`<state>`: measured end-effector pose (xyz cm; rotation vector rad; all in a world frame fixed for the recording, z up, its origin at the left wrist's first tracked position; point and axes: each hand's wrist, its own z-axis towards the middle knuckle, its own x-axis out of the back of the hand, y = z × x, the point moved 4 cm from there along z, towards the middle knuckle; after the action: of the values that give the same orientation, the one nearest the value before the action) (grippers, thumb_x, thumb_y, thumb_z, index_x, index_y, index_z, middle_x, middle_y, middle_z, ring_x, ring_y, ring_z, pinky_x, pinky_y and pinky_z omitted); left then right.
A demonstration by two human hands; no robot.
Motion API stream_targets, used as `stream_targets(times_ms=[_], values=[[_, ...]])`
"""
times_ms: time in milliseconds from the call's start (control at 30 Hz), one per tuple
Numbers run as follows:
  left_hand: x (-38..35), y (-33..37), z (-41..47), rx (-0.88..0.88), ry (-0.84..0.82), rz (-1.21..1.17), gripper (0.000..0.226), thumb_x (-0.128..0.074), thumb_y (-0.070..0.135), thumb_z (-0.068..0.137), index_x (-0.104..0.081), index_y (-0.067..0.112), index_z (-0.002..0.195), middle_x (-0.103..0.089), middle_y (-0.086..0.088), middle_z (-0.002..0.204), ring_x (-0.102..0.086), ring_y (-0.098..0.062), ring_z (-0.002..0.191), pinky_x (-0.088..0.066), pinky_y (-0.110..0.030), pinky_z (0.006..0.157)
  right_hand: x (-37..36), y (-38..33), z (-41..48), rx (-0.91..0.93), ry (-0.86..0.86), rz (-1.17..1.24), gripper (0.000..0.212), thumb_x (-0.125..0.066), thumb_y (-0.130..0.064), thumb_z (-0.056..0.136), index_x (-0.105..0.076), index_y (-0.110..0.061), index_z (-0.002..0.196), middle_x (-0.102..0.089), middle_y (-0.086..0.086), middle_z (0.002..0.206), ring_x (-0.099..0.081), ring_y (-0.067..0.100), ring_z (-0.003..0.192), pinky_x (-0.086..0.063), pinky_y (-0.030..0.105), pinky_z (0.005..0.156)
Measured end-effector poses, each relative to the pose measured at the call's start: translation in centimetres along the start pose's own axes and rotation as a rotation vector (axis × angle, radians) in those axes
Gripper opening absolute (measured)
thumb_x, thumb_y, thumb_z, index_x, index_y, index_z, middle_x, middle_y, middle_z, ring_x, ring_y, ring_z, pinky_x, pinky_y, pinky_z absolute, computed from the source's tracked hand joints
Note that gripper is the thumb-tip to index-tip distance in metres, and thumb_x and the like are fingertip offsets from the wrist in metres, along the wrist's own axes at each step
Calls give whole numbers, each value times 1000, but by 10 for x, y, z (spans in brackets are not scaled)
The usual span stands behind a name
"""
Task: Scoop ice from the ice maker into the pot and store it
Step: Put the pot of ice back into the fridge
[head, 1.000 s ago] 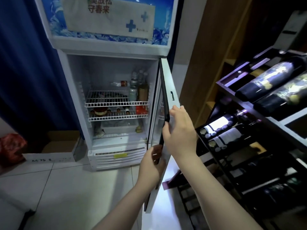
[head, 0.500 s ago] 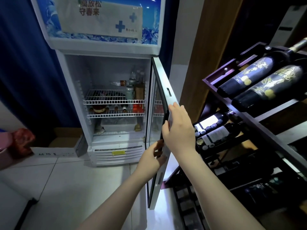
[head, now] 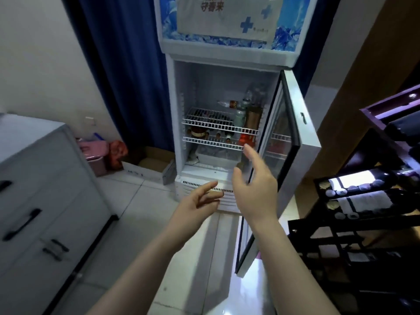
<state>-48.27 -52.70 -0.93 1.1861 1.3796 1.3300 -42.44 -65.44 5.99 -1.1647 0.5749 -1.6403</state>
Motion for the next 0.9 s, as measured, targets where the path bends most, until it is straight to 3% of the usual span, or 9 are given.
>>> stream_targets(times_ms=[167,300,400,533,600,700,900], values=[[78,1,-54,4,226,9,47,-53,2,92,-47,27,131,-66,6,117,-62,-5,107,-48,-13,82,-76,-2,-28,-219,-263,366,37,-58,-9,92,-57,-20,128,-64,-7,121,-58,3,113,-47,32,102],[145,-4,-111,9,458,-1,46,-54,6,93,-47,27,132,-66,6,117,-64,-6,106,-49,-17,83,-137,-30,-57,-376,-388,613,27,-59,-4,91,-65,-26,105,-72,-6,103,-65,8,101,-51,32,95],[194,-11,-165,18,610,-29,45,-57,9,92,-49,27,132,-68,7,116,-64,-8,106,-47,-28,93,-180,-62,-88,-375,-504,668,26,-60,-5,91,-65,-26,105,-72,-7,101,-66,8,100,-51,30,95],[249,-22,-239,26,792,-77,43,-61,10,90,-50,28,128,-69,4,114,-64,-12,107,-51,-24,85,-227,-105,-132,-366,-651,695,24,-61,-8,91,-65,-24,108,-72,-8,103,-66,6,101,-50,33,97],[274,-27,-278,34,876,-93,43,-55,6,92,-49,22,132,-68,2,115,-64,-15,106,-51,-28,89,-249,-128,-156,-359,-712,712,24,-61,-9,91,-66,-22,109,-72,-8,103,-66,7,101,-50,33,96],[310,-31,-341,57,956,-87,45,-56,10,93,-46,22,135,-67,4,116,-63,-15,108,-46,-38,99,-280,-169,-200,-339,-795,736,22,-62,-8,90,-66,-24,106,-72,-7,102,-66,10,102,-50,32,95],[383,-41,-468,47,1103,-84,44,-56,9,92,-47,24,132,-66,2,118,-64,-14,106,-47,-37,97,-344,-254,-295,-296,-932,800,24,-60,-3,90,-65,-18,108,-71,-1,107,-65,12,104,-51,23,88]])
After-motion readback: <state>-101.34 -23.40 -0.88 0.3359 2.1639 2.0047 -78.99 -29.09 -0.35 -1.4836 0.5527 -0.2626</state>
